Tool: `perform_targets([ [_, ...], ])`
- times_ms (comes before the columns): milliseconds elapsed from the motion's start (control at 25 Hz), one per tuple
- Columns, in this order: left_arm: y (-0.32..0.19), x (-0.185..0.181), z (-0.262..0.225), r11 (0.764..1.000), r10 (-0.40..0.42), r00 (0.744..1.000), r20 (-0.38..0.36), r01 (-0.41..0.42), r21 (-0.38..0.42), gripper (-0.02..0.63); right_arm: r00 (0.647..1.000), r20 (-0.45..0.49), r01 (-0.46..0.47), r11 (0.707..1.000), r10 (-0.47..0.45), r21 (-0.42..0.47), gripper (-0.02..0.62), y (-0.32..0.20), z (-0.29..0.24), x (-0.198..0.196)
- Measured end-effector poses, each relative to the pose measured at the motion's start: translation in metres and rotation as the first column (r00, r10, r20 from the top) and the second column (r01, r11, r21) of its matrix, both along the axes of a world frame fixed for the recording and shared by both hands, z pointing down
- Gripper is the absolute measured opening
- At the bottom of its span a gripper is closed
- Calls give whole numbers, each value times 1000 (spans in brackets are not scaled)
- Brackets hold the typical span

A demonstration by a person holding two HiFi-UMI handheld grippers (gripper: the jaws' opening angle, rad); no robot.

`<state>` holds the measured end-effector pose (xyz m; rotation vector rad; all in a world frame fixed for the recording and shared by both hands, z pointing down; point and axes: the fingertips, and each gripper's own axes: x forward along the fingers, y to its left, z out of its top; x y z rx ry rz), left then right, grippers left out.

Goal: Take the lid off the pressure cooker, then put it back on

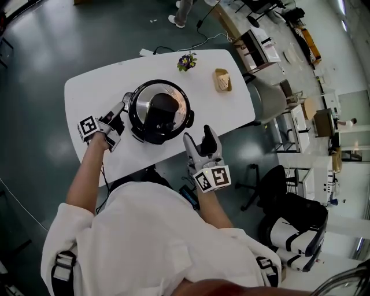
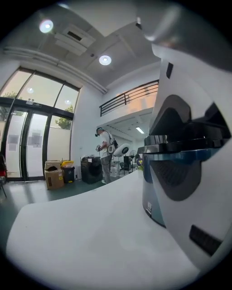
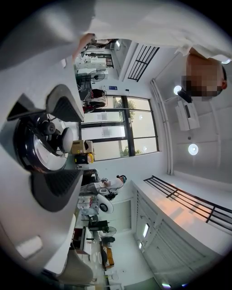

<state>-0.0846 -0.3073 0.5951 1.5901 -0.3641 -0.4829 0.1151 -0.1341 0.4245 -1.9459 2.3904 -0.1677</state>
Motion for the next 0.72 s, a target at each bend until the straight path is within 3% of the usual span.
perform_targets([
  [160,-4,3,4,999,-37,998,-47,36,-33,108,1000,6,8,1000,-8,2,333,-5,1,0],
  [360,-4,6,4,998,-45,997,-69,42,-48,66,999,6,51,999,-51,-6,333,-17,4,-2],
  [560,-4,7,9,998,-47,996,-75,44,-46,64,979,-41,196,975,-202,-108,333,-43,17,-18],
  [720,-4,8,9,998,-44,998,-51,41,-49,64,927,-160,305,930,-339,-203,333,-71,21,-29],
])
